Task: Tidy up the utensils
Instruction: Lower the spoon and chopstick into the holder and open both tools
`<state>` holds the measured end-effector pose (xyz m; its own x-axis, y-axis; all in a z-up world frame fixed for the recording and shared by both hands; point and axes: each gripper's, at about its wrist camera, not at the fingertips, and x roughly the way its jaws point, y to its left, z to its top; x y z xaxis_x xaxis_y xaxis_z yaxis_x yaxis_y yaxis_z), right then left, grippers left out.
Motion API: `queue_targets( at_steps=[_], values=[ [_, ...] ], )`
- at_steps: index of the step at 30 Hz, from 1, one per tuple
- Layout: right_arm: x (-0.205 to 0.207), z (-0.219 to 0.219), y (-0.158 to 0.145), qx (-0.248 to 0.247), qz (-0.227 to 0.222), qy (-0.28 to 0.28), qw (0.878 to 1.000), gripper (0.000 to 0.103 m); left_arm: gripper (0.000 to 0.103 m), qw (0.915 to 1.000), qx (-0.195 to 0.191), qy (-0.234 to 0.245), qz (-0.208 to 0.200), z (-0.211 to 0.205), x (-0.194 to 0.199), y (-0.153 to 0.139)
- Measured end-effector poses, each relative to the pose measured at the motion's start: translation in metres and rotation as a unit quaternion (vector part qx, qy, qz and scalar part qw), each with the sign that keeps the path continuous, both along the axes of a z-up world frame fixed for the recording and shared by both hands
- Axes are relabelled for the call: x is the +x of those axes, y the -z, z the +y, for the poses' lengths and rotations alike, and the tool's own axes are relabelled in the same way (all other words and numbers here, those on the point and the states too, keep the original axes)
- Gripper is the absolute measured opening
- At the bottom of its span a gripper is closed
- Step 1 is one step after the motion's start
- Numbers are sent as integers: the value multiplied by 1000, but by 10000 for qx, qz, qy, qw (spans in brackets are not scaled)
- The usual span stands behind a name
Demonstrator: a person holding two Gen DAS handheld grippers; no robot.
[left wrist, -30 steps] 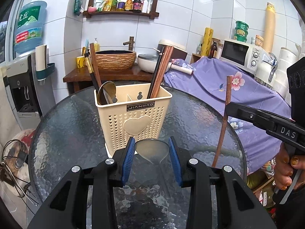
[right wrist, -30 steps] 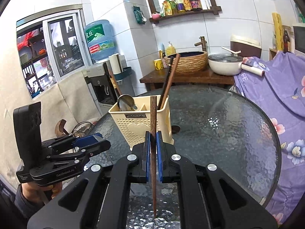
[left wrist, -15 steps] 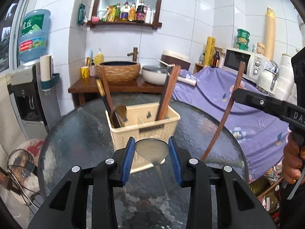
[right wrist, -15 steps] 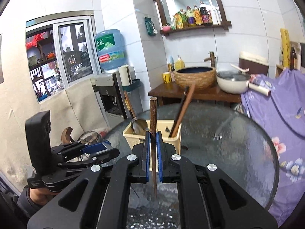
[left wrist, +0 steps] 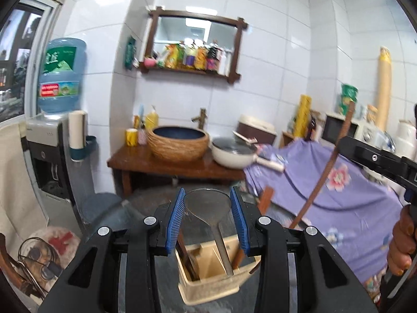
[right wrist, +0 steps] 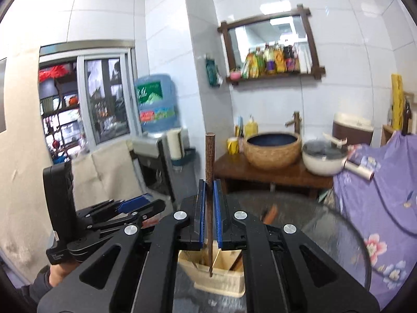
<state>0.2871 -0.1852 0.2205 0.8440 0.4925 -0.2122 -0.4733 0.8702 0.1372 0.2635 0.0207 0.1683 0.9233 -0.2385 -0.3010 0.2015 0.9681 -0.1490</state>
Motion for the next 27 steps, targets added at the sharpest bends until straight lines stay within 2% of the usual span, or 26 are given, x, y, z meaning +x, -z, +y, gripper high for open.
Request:
queue_targets(
  at_steps=[3,10,19,27],
  values=[
    [16,3,2,-16,-31,193,9998,7,35,9998,40,-195,-55,-2,12,2],
    [51,8,55,-52,446,431,9981,7,35,9986,373,-261,260,-18,29,51],
    [67,6,116,-31,979,498,9939,7,35,9961,558,-111,673,-29,36,101],
    [71,1,137,37,1169,534,9917,7,35,9939,692,-72,851,-30,37,122]
  ],
)
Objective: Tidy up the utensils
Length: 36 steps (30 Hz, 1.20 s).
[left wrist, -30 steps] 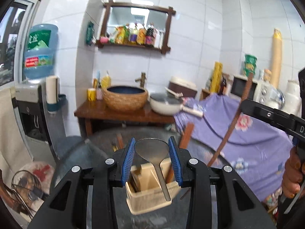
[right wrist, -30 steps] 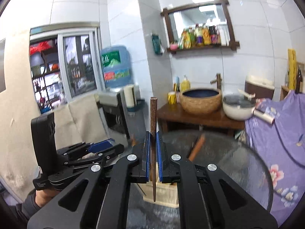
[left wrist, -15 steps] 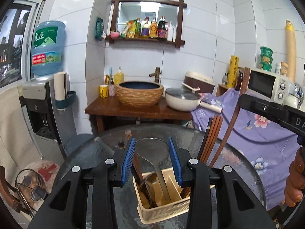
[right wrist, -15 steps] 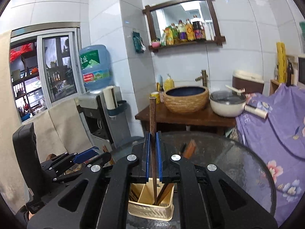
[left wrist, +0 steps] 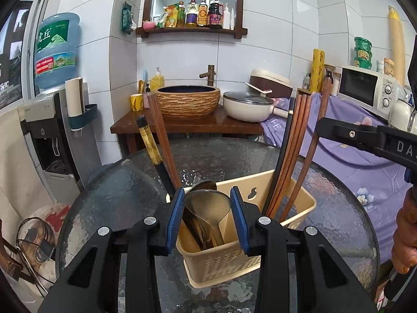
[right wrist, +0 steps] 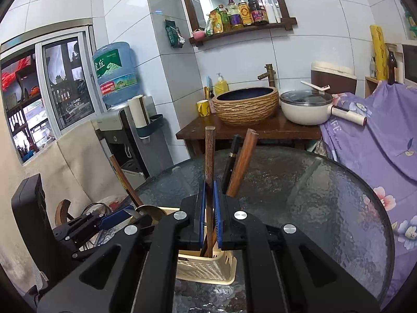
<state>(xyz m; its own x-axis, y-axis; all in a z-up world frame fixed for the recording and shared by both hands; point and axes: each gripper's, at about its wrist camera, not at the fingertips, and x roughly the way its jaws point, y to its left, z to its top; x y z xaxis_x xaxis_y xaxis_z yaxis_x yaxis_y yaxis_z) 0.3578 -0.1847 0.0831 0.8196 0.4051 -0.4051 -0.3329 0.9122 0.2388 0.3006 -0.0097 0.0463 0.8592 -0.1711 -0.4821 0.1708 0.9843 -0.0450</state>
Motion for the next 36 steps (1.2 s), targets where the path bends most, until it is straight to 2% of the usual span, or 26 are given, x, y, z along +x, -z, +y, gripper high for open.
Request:
queue_targets(
  at_steps=[7,10,12,13,14,16,18,19,24,27,33,35,36],
  values=[
    [-2,2,5,-74,-86,-47,9999,7,38,10000,-2,17,-20,-3,-3,4],
    [-9,4,5,-195,-203,-25,9996,10,61,9998,26,13,-176,-3,-10,0],
    [-13,0,6,-175,-264,36,9995,30,77,9994,-51,8,-347,-1,-19,-4],
    [-17,-4,7,-110,-315,104,9994,49,78,9992,-83,4,-399,-1,-22,-5],
    [-19,-8,7,-84,-341,140,9993,57,82,9989,-112,12,-465,1,-28,-5],
    [-23,-16,9,-136,-379,216,9990,58,88,9986,-98,20,-525,2,-35,-4],
    [-24,-22,12,-214,-374,310,9986,69,96,9982,-70,-43,-595,5,-45,-1],
    [-27,-28,15,-230,-366,389,9983,72,96,9981,-67,-63,-609,6,-49,1],
    [-41,-45,39,-263,-169,536,9981,73,96,9983,-238,-19,-527,16,-69,15],
    [-57,-47,54,-333,-167,602,9975,83,96,9982,-257,-47,-540,18,-84,25],
    [-101,-32,80,-669,-285,477,9962,85,96,9980,20,-24,-624,16,-127,44],
    [-121,-27,85,-686,-396,449,9958,94,96,9979,70,-39,-643,17,-139,48],
    [-128,-25,86,-678,-434,437,9958,94,96,9977,75,-64,-676,17,-148,49]
  ],
)
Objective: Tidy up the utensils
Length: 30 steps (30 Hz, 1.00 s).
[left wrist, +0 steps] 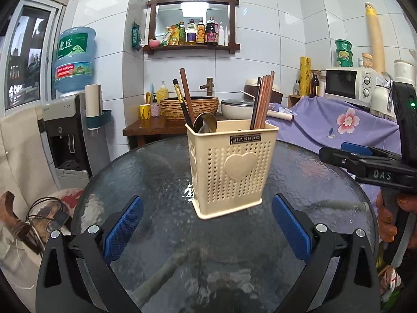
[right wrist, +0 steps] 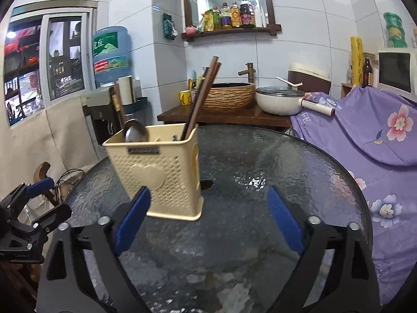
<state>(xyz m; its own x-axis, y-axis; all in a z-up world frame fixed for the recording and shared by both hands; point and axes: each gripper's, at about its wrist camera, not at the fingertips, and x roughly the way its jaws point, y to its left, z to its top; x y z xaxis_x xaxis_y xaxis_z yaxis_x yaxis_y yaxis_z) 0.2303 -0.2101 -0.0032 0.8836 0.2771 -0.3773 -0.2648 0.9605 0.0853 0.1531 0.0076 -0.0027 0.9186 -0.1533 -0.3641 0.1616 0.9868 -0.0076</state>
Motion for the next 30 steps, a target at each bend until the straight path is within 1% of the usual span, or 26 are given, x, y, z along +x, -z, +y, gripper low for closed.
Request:
queue_targets(
  at_steps=[3,5,8,13,16,20,22,25,30],
  values=[
    [-33,7,4,31,-134,-101,9999,95,96,9999,-122,-22,-100,2,-23,1],
    [-48,9,4,97,-178,-139,9997,97,96,9997,-191,8,-135,3,-38,2],
    [-75,11,2,167,-282,-255,9991,97,96,9997,-109,-62,-188,0,-57,4],
    [-111,8,-1,234,-503,-343,9979,97,97,9994,-209,-63,-252,5,-81,5],
    [-130,5,0,199,-608,-363,9973,97,96,9991,-275,-135,-299,10,-90,3],
    [-158,6,0,-23,-901,-444,9949,97,96,9984,-463,-106,-314,17,-99,-2],
    [-169,7,0,-117,-993,-521,9936,97,96,9977,-552,-86,-382,18,-106,-5],
    [-181,10,1,-200,-1043,-591,9926,97,96,9975,-538,-79,-449,15,-111,-9],
    [-187,7,-1,-113,-1071,-673,9919,97,96,9968,-513,-85,-612,12,-118,-14]
  ],
)
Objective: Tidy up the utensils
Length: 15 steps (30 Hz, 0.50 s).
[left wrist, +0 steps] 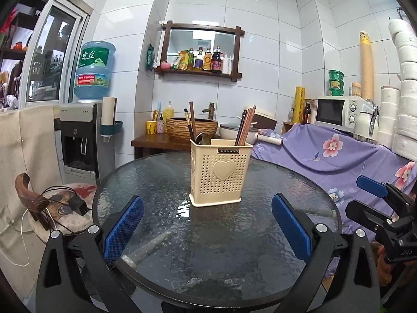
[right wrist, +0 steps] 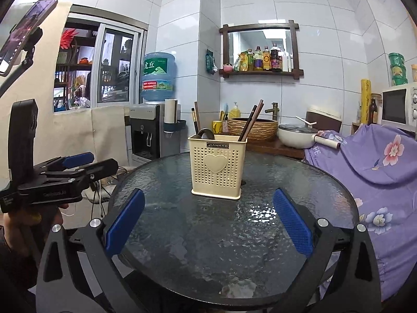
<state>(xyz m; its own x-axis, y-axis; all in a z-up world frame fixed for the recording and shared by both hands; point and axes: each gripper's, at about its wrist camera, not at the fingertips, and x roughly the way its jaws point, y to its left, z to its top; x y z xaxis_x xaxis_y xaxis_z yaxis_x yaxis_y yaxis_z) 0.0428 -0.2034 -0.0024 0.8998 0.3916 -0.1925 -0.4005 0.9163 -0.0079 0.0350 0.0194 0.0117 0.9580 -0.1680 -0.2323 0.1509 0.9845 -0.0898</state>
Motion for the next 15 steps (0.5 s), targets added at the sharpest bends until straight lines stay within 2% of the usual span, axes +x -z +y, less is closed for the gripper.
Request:
queue_targets(
  at_steps=[11,15],
  values=[
    [2,-5,-1,111,67,-16,9999,97,96,9998,-165,73,62,4,-2,-1],
    [1,-5,0,100,70,-31,9999,97,96,10000,-77,40,41,3,-3,-2]
  ],
)
